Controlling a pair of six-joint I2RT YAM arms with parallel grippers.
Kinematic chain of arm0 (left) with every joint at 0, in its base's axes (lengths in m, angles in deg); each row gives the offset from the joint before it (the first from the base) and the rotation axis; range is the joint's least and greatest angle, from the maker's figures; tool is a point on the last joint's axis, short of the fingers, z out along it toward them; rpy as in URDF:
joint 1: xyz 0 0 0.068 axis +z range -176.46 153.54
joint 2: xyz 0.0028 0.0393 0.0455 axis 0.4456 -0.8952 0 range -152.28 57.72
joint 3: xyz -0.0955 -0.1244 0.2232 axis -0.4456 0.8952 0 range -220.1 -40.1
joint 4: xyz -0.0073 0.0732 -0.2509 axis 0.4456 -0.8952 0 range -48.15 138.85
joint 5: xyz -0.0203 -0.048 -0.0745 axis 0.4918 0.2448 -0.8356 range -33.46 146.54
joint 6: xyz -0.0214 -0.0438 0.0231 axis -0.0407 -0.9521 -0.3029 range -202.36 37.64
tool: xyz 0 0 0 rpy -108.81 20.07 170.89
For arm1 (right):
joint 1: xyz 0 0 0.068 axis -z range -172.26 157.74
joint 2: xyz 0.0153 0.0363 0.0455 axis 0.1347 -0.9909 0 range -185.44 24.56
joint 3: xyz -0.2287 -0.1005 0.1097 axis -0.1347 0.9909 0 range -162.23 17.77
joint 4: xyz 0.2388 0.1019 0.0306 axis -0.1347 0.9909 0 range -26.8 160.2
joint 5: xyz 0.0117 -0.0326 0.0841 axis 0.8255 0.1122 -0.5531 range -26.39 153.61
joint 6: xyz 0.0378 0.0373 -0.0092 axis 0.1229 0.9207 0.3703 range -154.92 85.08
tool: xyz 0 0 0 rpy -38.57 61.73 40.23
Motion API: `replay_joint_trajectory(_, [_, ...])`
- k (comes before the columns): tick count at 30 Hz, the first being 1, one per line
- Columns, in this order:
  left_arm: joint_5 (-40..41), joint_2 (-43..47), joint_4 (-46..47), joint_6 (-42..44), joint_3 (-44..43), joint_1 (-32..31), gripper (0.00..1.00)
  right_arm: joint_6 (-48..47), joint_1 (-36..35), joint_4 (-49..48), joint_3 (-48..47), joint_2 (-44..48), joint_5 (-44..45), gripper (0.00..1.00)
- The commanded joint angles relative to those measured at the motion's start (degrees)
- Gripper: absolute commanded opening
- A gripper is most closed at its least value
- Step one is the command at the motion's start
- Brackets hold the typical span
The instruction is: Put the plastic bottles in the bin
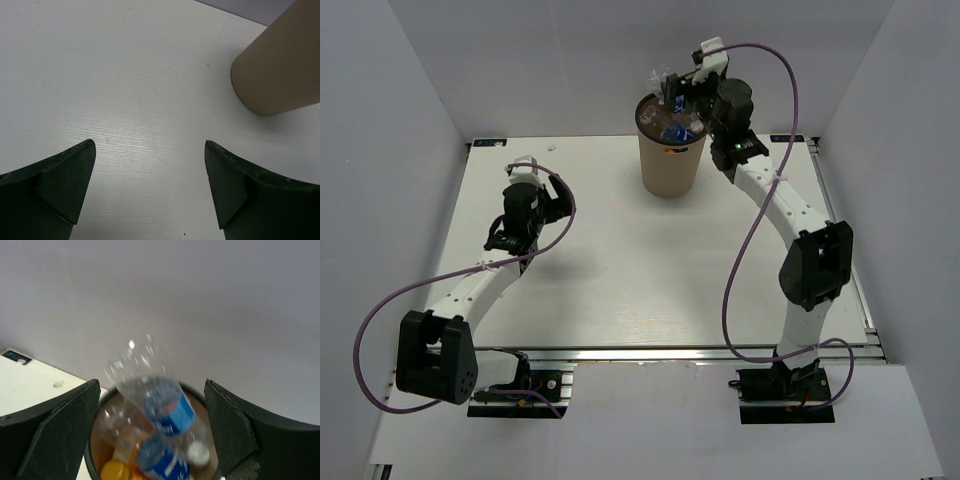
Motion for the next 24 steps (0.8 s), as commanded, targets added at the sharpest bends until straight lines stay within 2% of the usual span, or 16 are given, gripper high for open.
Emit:
replay_joint_trajectory(1, [1.7, 3.1, -0.8, 0.0, -2.3, 0.4, 0.98, 2.0, 0.5, -5.9, 12.0, 10.3, 9.1, 0.89])
replay_joint_trajectory(4, [1.9, 3.7, -1.1, -0.5, -2.4, 0.4, 0.98, 2.3, 0.9, -6.1, 19.4, 19.6, 15.5, 0.89])
replay_joint_trajectory(6, [2.1, 3.7, -1.6, -1.2, -3.0, 0.5, 0.98, 3.7, 2.3, -1.0, 24.8, 25.8, 19.6, 0.89])
replay_joint_trajectory(7, [2.4, 3.7, -1.8, -1.5, -3.3, 0.5, 0.98, 7.6, 3.2, 1.3, 26.7, 28.1, 20.8, 0.89])
replay_joint_trajectory(10, [3.4, 3.8, -2.7, -2.2, -3.7, 0.6, 0.98, 14.3, 9.3, 5.1, 39.2, 37.5, 18.3, 0.89])
replay_joint_trajectory(11, [3.4, 4.0, -2.6, -2.2, -3.6, 0.6, 0.98, 19.2, 13.3, 5.7, 42.6, 39.6, 16.3, 0.89])
replay_joint_trajectory(12, [3.4, 4.4, -2.4, -2.2, -3.5, 0.6, 0.98, 21.4, 14.9, 6.4, 48.4, 41.7, 16.0, 0.89])
replay_joint_trajectory(15, [4.1, 5.2, -2.3, -2.2, -3.3, 0.6, 0.98, 26.0, 16.9, 8.7, 56.8, 49.4, 19.1, 0.89])
replay_joint_trajectory(19, [5.1, 6.2, -2.7, -2.1, -3.3, 0.6, 0.98, 28.8, 16.8, 8.1, 64.0, 52.7, 16.2, 0.89])
replay_joint_trajectory(24, [4.9, 8.0, -1.8, -2.3, -1.2, 0.6, 0.98, 28.7, 16.8, 6.8, 65.3, 52.4, 13.1, 0.90])
